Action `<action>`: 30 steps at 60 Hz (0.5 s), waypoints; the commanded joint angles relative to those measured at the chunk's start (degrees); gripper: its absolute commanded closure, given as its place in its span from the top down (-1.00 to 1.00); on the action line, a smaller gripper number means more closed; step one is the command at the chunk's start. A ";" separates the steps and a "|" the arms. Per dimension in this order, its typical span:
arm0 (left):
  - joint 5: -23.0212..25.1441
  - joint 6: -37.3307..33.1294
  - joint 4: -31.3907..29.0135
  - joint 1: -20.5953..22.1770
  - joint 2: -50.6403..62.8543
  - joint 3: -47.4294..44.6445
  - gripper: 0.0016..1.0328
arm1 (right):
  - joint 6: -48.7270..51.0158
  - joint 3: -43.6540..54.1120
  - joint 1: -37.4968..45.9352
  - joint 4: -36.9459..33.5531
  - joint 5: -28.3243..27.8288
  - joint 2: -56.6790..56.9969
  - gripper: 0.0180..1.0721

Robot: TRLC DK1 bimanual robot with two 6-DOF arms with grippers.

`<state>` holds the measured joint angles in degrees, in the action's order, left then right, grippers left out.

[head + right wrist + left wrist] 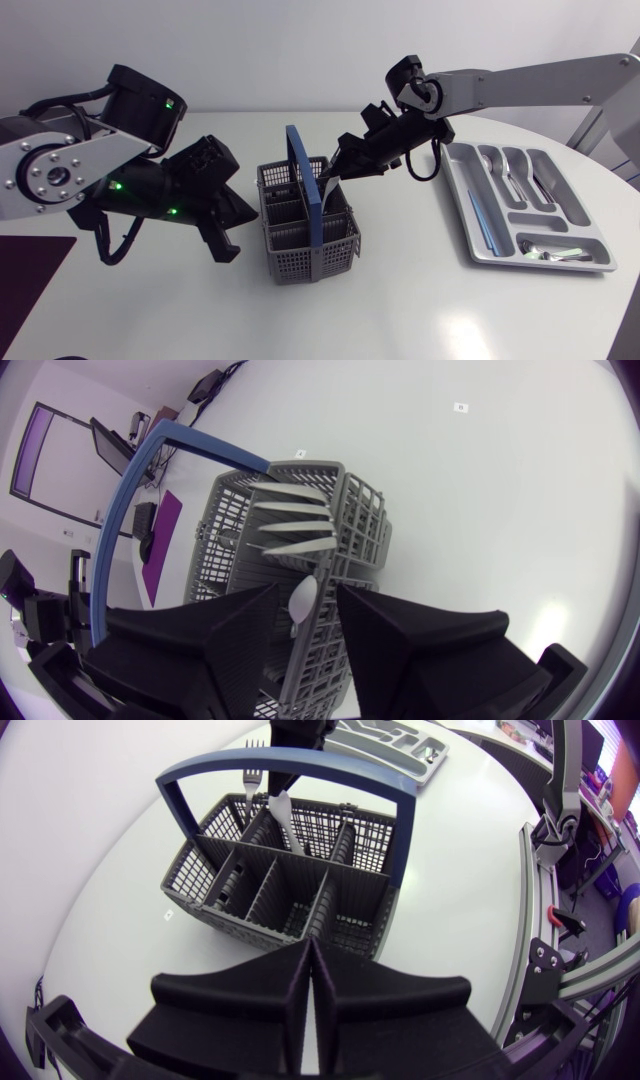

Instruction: Sort the cutlery from the basket into the organizer compartments.

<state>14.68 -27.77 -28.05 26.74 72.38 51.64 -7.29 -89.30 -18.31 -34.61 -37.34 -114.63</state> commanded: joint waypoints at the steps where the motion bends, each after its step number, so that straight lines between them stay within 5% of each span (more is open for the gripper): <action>1: 1.32 -1.50 0.72 -0.29 -0.66 -1.80 -0.94 | -1.94 -1.58 -0.85 -0.72 -0.36 -1.39 -0.21; 30: 2.46 -2.64 1.33 -1.08 0.48 -1.98 -0.94 | -1.76 -2.11 -2.17 -4.59 0.87 -0.86 -0.42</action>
<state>16.49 -28.80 -27.07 26.04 72.38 51.03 -8.19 -91.09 -19.86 -37.56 -37.06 -114.89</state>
